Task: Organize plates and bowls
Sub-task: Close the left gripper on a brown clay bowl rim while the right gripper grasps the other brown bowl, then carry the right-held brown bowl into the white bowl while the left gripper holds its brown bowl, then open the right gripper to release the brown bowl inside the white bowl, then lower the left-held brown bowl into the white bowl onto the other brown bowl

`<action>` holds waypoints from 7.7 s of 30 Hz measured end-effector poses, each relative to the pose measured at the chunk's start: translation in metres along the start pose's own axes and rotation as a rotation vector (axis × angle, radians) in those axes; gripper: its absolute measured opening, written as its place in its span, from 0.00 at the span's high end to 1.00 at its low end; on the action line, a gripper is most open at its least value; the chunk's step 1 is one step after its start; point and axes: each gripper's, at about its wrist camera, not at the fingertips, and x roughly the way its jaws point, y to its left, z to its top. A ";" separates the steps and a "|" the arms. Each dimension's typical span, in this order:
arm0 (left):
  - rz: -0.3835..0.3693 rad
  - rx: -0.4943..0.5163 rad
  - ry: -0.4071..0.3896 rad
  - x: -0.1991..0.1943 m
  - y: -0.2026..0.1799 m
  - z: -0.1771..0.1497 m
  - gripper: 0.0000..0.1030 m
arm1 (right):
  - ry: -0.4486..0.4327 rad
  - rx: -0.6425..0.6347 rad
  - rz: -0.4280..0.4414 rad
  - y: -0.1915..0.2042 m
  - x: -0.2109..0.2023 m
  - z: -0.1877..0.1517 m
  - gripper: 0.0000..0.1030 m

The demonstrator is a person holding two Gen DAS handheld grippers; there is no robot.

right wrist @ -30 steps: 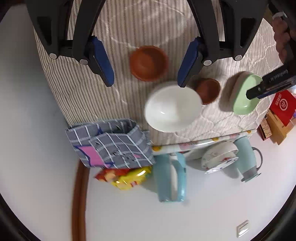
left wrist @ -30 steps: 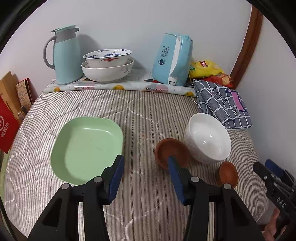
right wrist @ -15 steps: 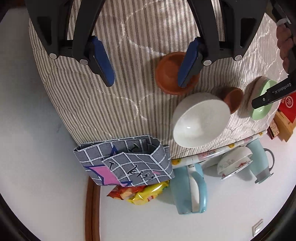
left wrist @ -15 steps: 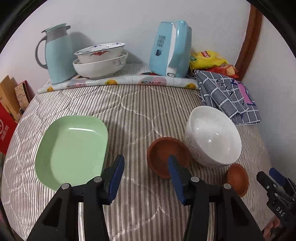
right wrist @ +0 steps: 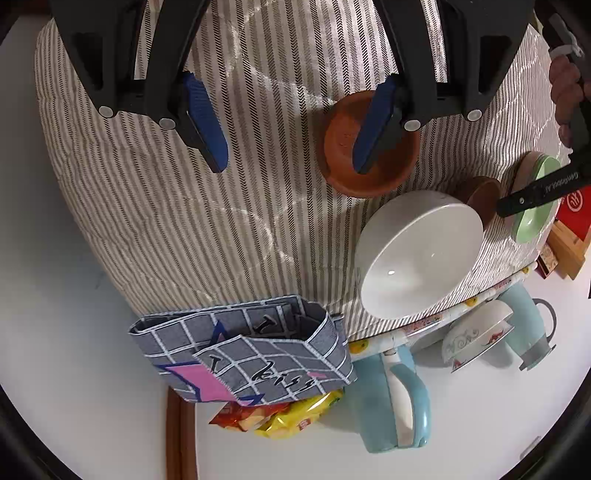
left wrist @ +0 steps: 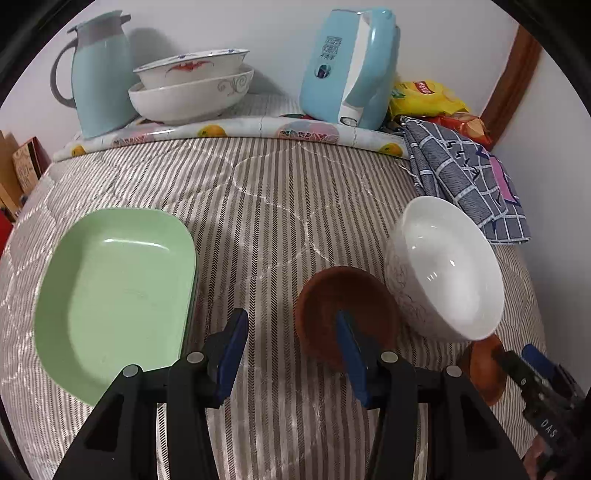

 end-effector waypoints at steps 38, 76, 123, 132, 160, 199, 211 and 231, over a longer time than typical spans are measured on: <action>-0.078 -0.008 0.021 0.021 -0.003 0.003 0.91 | 0.027 -0.041 0.067 0.018 0.017 -0.009 0.91; -0.113 -0.011 -0.099 -0.058 0.016 0.015 0.92 | -0.175 -0.050 0.049 0.036 -0.070 0.031 0.92; -0.091 -0.092 -0.071 -0.021 0.054 0.055 0.92 | 0.028 -0.150 0.051 0.087 0.054 0.085 0.92; -0.097 -0.089 -0.061 -0.015 0.056 0.057 0.92 | 0.047 -0.201 -0.019 0.091 0.060 0.085 0.92; -0.106 -0.088 -0.052 -0.016 0.060 0.053 0.92 | 0.135 -0.271 -0.072 0.110 0.069 0.083 0.73; -0.150 0.072 -0.011 -0.005 -0.072 0.048 0.91 | -0.063 0.024 -0.094 -0.034 -0.034 0.045 0.57; -0.128 0.072 0.030 0.018 -0.084 0.047 0.91 | -0.064 0.014 -0.069 -0.041 -0.028 0.045 0.57; -0.163 0.065 0.039 0.026 -0.088 0.048 0.90 | -0.049 -0.005 -0.058 -0.036 -0.023 0.044 0.56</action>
